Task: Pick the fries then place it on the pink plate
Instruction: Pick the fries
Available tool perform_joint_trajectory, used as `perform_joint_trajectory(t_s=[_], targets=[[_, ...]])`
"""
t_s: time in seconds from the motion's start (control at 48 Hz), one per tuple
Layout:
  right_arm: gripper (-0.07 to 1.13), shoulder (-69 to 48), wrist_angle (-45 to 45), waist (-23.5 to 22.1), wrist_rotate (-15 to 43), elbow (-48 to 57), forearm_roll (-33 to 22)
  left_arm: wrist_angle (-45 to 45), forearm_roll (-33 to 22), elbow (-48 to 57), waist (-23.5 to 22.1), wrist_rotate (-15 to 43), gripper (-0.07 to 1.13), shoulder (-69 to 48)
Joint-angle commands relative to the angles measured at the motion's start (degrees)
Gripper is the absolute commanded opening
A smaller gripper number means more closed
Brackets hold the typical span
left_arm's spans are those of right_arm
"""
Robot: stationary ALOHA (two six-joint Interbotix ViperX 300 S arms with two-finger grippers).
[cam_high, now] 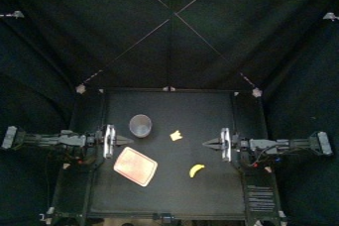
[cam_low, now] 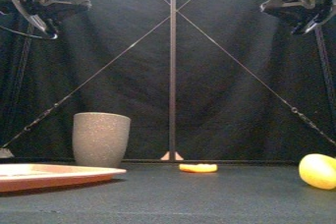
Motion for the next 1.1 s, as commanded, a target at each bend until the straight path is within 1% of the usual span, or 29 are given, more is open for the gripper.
perform_joint_trajectory(t_s=[0.021, 0.125, 0.333, 0.417, 0.458, 0.521, 0.583, 0.604, 0.729, 0.75, 0.833, 0.854, 0.896, 1.0, 1.104], targets=[[0.00, 2.46, -0.26, -0.35, 0.26, -0.79, -0.09, -0.09, 0.79, -1.41, 0.00, 0.00, 0.00, 0.53], [0.01, 7.03, -0.53, -3.25, -0.18, -2.11, -0.88, -0.09, 1.67, -1.67, 0.00, 0.00, -0.02, 0.53], [0.01, 17.93, 0.09, -12.04, 0.53, -5.80, -4.66, -0.62, 2.37, -1.85, 0.35, 0.00, -0.01, 0.53], [0.03, 21.62, 1.05, -13.54, 0.53, -7.65, -5.27, -0.62, 2.29, -1.76, 0.79, 0.00, -0.01, 0.53], [0.07, 23.73, 2.20, -13.62, 0.53, -8.79, -5.36, -0.62, 2.29, -1.76, 0.97, -0.09, -0.01, 0.53], [0.16, 25.93, 3.96, -13.62, 0.53, -10.37, -5.45, -0.62, 2.20, -1.67, 0.97, -0.09, -0.01, 0.53], [0.29, 27.86, 5.89, -13.36, 0.70, -11.78, -5.01, -0.62, 2.20, -1.76, 0.97, -0.09, -0.01, 0.53], [0.38, 28.74, 6.59, -13.18, 0.79, -12.39, -4.75, -0.62, 2.11, -1.76, 0.97, -0.09, -0.01, 0.53], [0.76, 31.82, 7.03, -12.66, 1.58, -14.59, -2.37, -0.62, 2.11, -1.67, 0.97, -0.09, -0.01, 0.53], [0.86, 32.43, 6.86, -12.66, 1.58, -15.21, -1.58, -0.62, 2.11, -1.58, 0.97, -0.09, -0.01, 0.53], [1.06, 34.45, 5.10, -12.92, 1.49, -16.44, -0.35, -0.62, 2.20, -1.58, 1.05, -0.09, -0.01, 0.44], [1.08, 34.98, 4.39, -12.92, 1.49, -16.79, -0.18, -0.62, 2.11, -1.49, 1.05, -0.09, -0.01, 0.53], [1.09, 35.77, 2.81, -13.10, 1.32, -17.14, -0.09, -0.62, 2.11, -1.49, 1.05, -0.09, -0.01, 0.53], [1.05, 38.50, -1.23, -14.41, 1.41, -18.37, 0.00, -0.62, 2.11, -1.32, 1.05, -0.09, -0.01, 0.53], [1.05, 41.22, -1.32, -14.33, 1.67, -19.51, 0.70, -0.62, 2.11, -0.97, 1.41, -0.09, -0.01, 0.44]])
